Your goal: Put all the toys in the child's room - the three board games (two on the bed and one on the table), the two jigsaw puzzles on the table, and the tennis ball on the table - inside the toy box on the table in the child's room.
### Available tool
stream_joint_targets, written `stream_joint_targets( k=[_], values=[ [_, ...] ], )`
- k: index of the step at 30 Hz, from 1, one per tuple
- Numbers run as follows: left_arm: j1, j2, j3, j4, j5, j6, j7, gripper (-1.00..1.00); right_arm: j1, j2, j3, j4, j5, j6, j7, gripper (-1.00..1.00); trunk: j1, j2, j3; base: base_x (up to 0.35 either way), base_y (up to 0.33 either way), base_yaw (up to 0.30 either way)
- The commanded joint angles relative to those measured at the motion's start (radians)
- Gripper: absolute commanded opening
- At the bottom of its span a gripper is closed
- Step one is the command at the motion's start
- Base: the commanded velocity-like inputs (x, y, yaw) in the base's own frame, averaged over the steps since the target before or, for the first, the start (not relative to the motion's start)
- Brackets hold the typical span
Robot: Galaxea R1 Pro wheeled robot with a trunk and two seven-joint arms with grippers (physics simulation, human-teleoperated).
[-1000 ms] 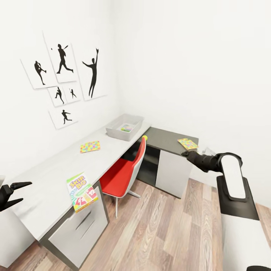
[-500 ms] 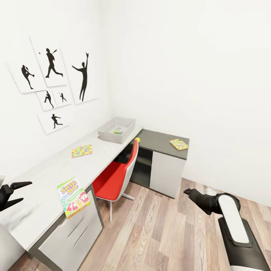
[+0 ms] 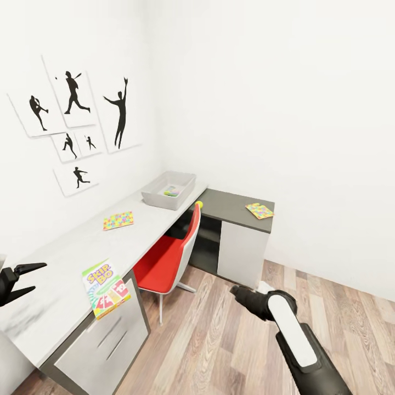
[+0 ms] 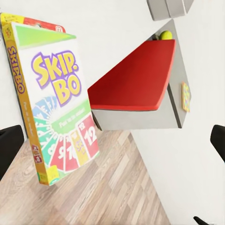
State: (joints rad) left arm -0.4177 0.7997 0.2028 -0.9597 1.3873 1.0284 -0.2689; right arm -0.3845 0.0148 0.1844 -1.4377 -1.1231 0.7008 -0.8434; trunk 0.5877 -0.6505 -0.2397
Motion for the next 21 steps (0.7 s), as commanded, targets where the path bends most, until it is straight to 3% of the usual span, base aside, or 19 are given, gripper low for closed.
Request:
stream_joint_targets(
  k=[1, 6, 15, 21],
  values=[
    [-0.001, 0.000, 0.002, 0.001, -0.010, 0.004, -0.010, 1.00, -0.002, -0.003, 0.009, 0.044, -0.008, -0.027, -0.006, 1.00, 0.000, -0.001, -0.002, 0.000, 0.000, 0.000],
    [-0.001, -0.001, 0.003, 0.004, -0.009, 0.004, -0.012, 1.00, -0.005, -0.007, 0.023, 0.109, -0.009, -0.103, 0.032, 1.00, 0.000, -0.001, -0.002, 0.000, 0.000, 0.000],
    [-0.001, -0.005, 0.010, 0.023, 0.003, 0.015, -0.012, 1.00, -0.004, -0.009, 0.028, 0.112, -0.007, -0.122, 0.107, 1.00, 0.000, -0.001, -0.002, 0.000, 0.000, 0.000],
    [-0.001, -0.018, 0.014, 0.132, 0.014, 0.018, -0.011, 1.00, -0.004, -0.007, 0.030, 0.108, -0.007, -0.122, 0.111, 1.00, 0.000, -0.001, -0.002, 0.000, 0.000, 0.000]
  ],
)
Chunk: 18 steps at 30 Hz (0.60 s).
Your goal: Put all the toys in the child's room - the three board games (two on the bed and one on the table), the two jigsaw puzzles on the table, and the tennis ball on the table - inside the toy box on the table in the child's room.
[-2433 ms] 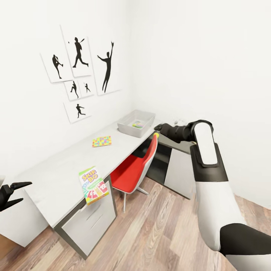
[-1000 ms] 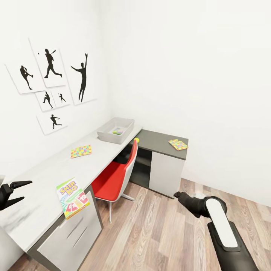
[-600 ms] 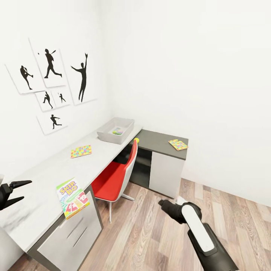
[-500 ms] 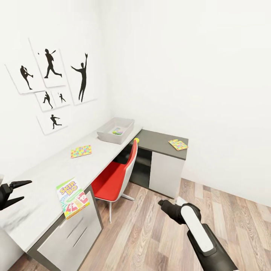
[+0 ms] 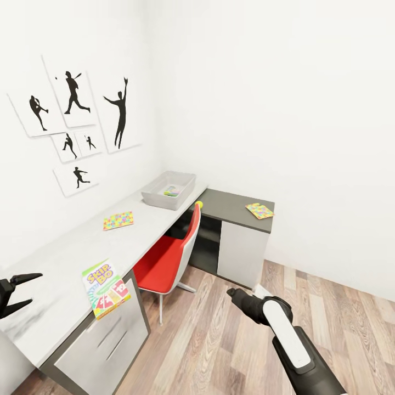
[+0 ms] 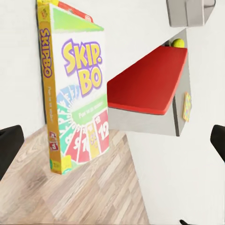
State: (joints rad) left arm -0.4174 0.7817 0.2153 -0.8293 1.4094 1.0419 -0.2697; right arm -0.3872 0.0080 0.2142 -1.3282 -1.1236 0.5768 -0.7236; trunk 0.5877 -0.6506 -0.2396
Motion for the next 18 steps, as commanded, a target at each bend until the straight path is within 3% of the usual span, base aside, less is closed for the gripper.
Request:
stream_joint_targets(
  k=[1, 8, 15, 18],
  values=[
    [-0.001, -0.001, 0.002, 0.010, -0.005, 0.005, -0.010, 1.00, -0.001, 0.001, 0.000, -0.001, -0.007, 0.002, -0.008, 1.00, 0.000, -0.001, -0.002, 0.000, 0.000, 0.000],
    [-0.001, 0.005, 0.004, 0.046, 0.012, 0.005, -0.019, 1.00, -0.001, 0.005, 0.001, -0.001, -0.006, 0.002, -0.008, 1.00, 0.000, -0.001, -0.002, -0.020, 0.000, 0.000],
    [-0.001, 0.002, 0.009, 0.051, 0.018, 0.005, -0.028, 1.00, -0.001, 0.005, 0.006, -0.002, -0.005, 0.002, -0.008, 1.00, 0.000, -0.001, -0.002, -0.234, 0.000, 0.000],
    [-0.001, 0.001, 0.010, 0.051, 0.020, 0.005, -0.029, 1.00, -0.001, 0.006, 0.029, -0.001, 0.002, 0.002, -0.008, 1.00, 0.000, -0.001, -0.002, -0.106, 0.000, 0.000]
  ],
)
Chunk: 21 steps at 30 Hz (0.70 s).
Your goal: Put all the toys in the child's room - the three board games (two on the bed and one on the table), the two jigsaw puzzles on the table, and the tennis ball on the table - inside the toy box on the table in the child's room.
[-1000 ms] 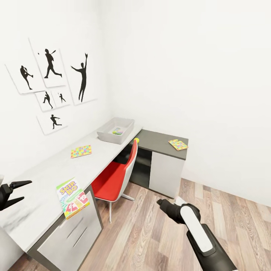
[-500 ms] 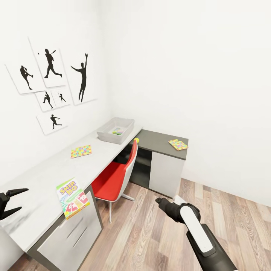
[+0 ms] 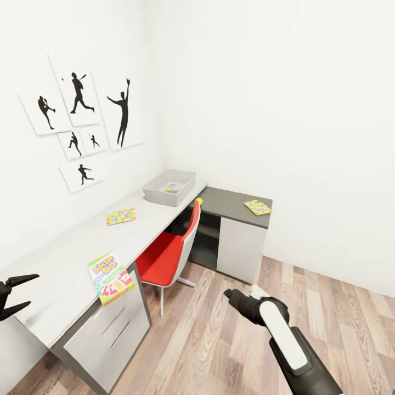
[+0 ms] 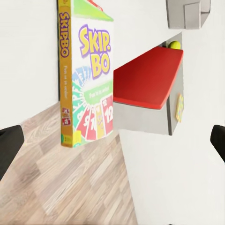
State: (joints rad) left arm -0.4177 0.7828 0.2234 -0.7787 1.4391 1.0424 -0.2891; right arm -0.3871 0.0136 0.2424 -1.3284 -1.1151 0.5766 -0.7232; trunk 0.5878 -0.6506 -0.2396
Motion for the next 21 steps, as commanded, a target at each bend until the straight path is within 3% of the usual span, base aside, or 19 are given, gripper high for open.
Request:
stream_joint_targets(
  k=[1, 8, 13, 21],
  values=[
    [-0.001, 0.000, 0.002, 0.001, -0.010, 0.004, -0.010, 1.00, -0.001, 0.000, 0.005, -0.001, -0.002, 0.002, -0.009, 1.00, 0.000, -0.001, -0.002, -0.057, 0.000, 0.000],
    [-0.001, -0.003, 0.002, 0.001, 0.009, 0.004, -0.011, 1.00, -0.001, 0.001, 0.021, -0.002, 0.068, 0.002, -0.008, 1.00, 0.000, -0.001, -0.002, -0.016, 0.000, 0.000],
    [-0.001, -0.003, 0.003, 0.001, 0.021, 0.004, -0.012, 1.00, -0.001, 0.002, 0.022, -0.002, 0.077, 0.002, -0.008, 1.00, 0.000, -0.001, -0.002, -0.002, 0.000, 0.000],
    [-0.001, -0.005, 0.002, 0.005, 0.026, 0.004, -0.012, 1.00, -0.001, 0.002, 0.024, -0.002, 0.080, 0.002, -0.008, 1.00, 0.031, -0.057, -0.027, 0.000, 0.000, 0.000]
  ],
)
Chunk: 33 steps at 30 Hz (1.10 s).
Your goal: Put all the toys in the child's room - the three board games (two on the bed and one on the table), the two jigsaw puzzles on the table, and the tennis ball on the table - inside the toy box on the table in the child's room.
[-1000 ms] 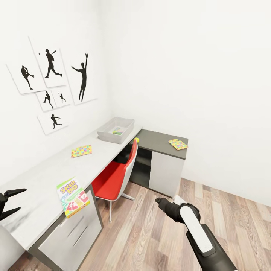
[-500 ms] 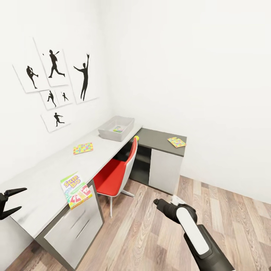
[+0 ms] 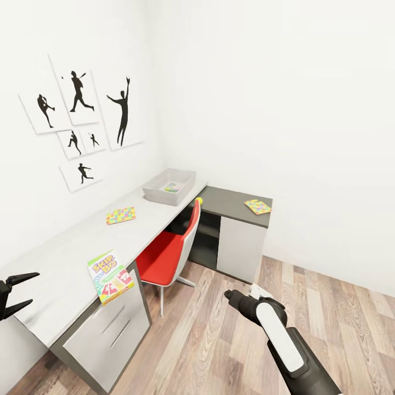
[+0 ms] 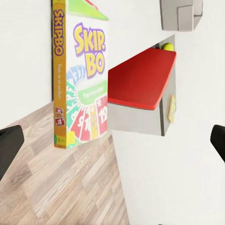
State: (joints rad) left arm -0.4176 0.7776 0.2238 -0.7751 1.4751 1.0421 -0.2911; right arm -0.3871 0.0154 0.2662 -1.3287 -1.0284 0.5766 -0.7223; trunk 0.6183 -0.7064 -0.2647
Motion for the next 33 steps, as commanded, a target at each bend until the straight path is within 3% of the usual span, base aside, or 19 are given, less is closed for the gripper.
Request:
stream_joint_targets(
  k=[1, 22, 33],
  values=[
    [-0.001, 0.000, 0.002, 0.001, -0.009, 0.004, -0.010, 1.00, -0.001, 0.000, 0.001, -0.001, -0.007, 0.002, -0.008, 1.00, 0.004, -0.009, -0.005, 0.000, 0.000, 0.000],
    [0.000, 0.006, 0.004, 0.043, -0.009, 0.005, -0.010, 1.00, -0.002, 0.000, 0.002, 0.009, -0.007, 0.002, -0.008, 1.00, 0.085, -0.156, -0.071, -0.002, 0.000, 0.000],
    [0.000, 0.006, 0.015, 0.043, -0.009, 0.005, -0.010, 1.00, -0.001, 0.000, 0.002, 0.009, -0.007, 0.002, -0.008, 1.00, 0.127, -0.233, -0.105, -0.129, 0.011, 0.000]
  ],
)
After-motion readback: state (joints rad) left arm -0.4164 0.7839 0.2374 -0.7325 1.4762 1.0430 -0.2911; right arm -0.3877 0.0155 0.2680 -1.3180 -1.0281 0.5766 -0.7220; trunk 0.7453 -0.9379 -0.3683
